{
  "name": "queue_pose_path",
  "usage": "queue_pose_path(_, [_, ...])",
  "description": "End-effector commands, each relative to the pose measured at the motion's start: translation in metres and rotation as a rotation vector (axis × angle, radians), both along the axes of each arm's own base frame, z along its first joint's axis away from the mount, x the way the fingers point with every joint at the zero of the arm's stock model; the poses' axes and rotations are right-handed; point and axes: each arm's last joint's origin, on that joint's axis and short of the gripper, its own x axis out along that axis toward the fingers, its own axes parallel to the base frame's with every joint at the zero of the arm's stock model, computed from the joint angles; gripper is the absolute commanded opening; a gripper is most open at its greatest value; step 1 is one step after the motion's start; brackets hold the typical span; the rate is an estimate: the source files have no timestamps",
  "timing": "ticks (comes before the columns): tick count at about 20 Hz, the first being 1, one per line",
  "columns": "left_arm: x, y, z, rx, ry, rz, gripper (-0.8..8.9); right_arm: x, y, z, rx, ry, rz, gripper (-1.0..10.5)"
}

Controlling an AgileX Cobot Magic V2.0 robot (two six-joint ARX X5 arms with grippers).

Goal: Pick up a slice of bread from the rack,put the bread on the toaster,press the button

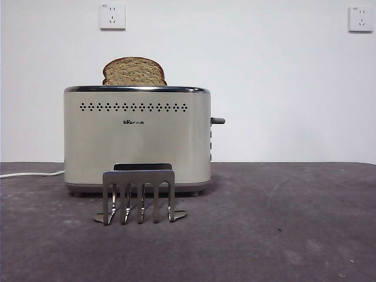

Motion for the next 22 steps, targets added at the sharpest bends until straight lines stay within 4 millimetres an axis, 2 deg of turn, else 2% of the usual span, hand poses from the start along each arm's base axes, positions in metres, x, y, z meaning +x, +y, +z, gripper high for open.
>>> queue_pose_path(1, [0.001, 0.000, -0.009, -0.010, -0.002, 0.007, -0.04, 0.001, 0.000, -0.002, -0.005, 0.002, 0.002, 0.0])
queue_pose_path(8, [0.002, 0.000, -0.030, -0.088, 0.086, 0.016, -0.04, 0.001, 0.000, -0.002, -0.005, 0.002, 0.002, 0.0])
queue_pose_path(22, [0.002, 0.001, -0.030, -0.089, 0.084, 0.017, -0.04, 0.001, 0.000, -0.002, -0.005, 0.002, 0.002, 0.0])
